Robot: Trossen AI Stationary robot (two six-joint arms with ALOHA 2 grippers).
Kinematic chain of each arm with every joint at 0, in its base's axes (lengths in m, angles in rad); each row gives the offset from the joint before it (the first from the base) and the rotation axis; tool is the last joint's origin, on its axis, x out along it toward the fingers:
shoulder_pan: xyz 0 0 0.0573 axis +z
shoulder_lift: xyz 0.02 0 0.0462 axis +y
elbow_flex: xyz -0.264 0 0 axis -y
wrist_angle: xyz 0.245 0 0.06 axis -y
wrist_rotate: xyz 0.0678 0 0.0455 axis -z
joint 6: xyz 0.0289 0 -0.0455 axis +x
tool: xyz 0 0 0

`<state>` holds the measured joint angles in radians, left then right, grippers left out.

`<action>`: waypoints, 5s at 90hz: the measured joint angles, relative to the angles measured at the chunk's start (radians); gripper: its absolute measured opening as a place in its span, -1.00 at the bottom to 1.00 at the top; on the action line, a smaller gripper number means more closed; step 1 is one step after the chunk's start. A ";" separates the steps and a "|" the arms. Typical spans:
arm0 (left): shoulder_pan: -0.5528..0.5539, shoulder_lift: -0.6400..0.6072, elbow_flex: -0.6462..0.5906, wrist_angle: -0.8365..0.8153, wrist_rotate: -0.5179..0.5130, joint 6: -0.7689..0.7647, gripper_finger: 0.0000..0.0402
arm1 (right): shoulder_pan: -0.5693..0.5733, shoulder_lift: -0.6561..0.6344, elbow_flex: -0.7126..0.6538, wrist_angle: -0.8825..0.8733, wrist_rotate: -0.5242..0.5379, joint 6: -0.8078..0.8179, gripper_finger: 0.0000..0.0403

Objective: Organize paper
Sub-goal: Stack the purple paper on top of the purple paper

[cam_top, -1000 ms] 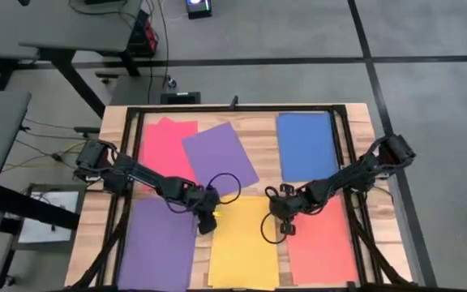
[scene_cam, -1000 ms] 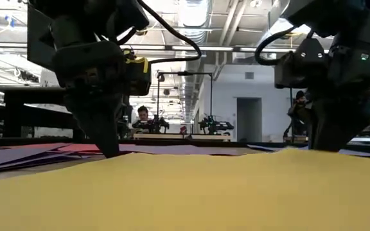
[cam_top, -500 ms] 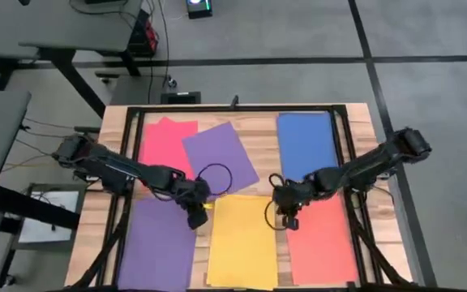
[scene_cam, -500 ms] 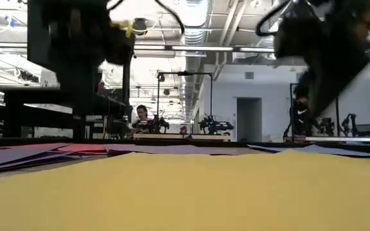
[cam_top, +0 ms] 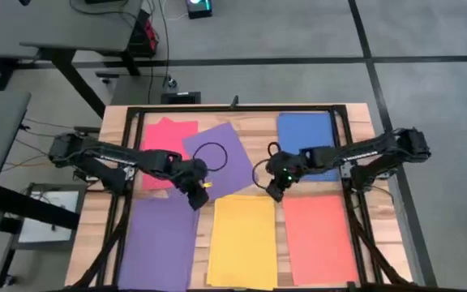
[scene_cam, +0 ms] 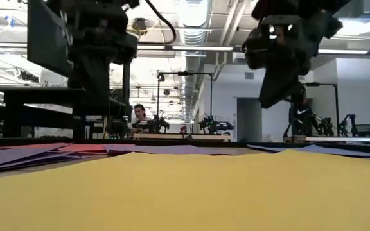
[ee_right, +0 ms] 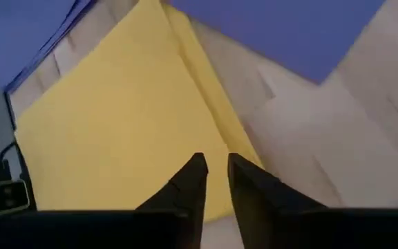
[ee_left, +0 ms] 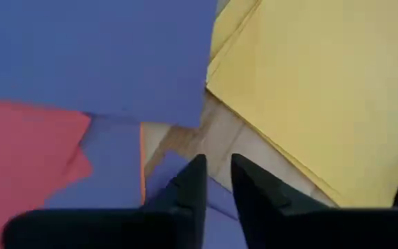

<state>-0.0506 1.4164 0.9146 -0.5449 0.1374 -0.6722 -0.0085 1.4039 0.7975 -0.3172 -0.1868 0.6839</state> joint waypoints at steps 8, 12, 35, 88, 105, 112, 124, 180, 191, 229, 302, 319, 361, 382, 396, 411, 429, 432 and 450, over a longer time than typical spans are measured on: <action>0.012 0.042 0.000 0.037 0.021 0.117 -0.47 | -0.015 0.015 0.000 -0.006 -0.001 0.002 -0.58; 0.014 0.061 0.000 0.039 0.024 0.181 -0.40 | -0.015 0.019 0.000 -0.002 -0.002 0.009 -0.55; 0.002 0.174 0.000 0.064 0.018 0.431 -0.28 | 0.033 0.018 0.000 0.005 0.073 0.041 -0.52; -0.069 0.356 0.004 0.207 -0.186 0.425 -0.27 | 0.091 0.016 0.000 -0.072 0.147 -0.016 -0.51; -0.082 0.404 0.008 0.217 -0.218 0.395 -0.58 | 0.091 0.016 0.000 -0.072 0.147 -0.062 -0.51; -0.085 0.405 0.008 0.214 -0.219 0.389 -0.88 | 0.088 0.016 0.000 -0.083 0.147 -0.074 -0.51; -0.086 0.355 0.023 0.106 -0.270 0.352 -0.98 | 0.067 0.008 0.011 -0.139 0.146 -0.107 -0.52; -0.230 0.076 0.463 -0.503 -0.210 0.400 -1.00 | 0.001 -0.049 0.062 -0.154 0.140 -0.222 -0.52; -0.340 0.074 0.487 -0.587 -0.137 0.239 -1.00 | 0.018 -0.049 0.062 -0.149 0.140 -0.221 -0.52; -0.773 0.126 0.486 -0.587 -0.141 -0.290 -1.00 | 0.052 -0.041 0.061 -0.124 0.140 -0.257 -0.52; -1.058 0.468 0.486 -0.482 0.209 -0.129 -1.00 | 0.054 -0.041 0.061 -0.111 0.142 -0.240 -0.52; -1.067 0.468 0.486 -0.487 0.211 -0.169 -1.00 | 0.054 -0.041 0.061 -0.092 0.142 -0.240 -0.52; -1.054 0.468 0.501 -0.511 0.352 -0.250 -0.52 | 0.053 -0.041 0.061 -0.088 0.142 -0.247 -0.52; -1.039 0.466 0.588 -0.564 0.339 -0.262 -0.44 | 0.052 -0.041 0.061 -0.082 0.142 -0.272 -0.52; -1.035 0.441 0.692 -0.709 0.288 -0.347 -0.44 | 0.065 -0.041 0.061 -0.032 0.117 -0.265 -0.52; -1.023 0.268 0.757 -0.807 -0.056 -0.649 -0.45 | 0.147 -0.017 0.061 0.158 0.089 -0.225 -0.52; -1.009 0.005 0.625 -0.753 -0.304 -0.939 -0.46 | 0.232 0.183 0.185 0.277 0.085 -0.156 -0.52; -1.015 -0.031 0.597 -0.727 -0.346 -0.949 -0.46 | 0.246 0.234 0.239 0.272 0.084 -0.168 -0.52; -1.040 -0.162 0.486 -0.640 -0.488 -0.855 -0.46 | 0.295 0.572 0.645 0.100 0.112 -0.248 -0.52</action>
<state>-1.0908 1.2549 1.4007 -1.1847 -0.3510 -1.5276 0.2861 1.9758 1.4422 -0.2175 -0.0747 0.4361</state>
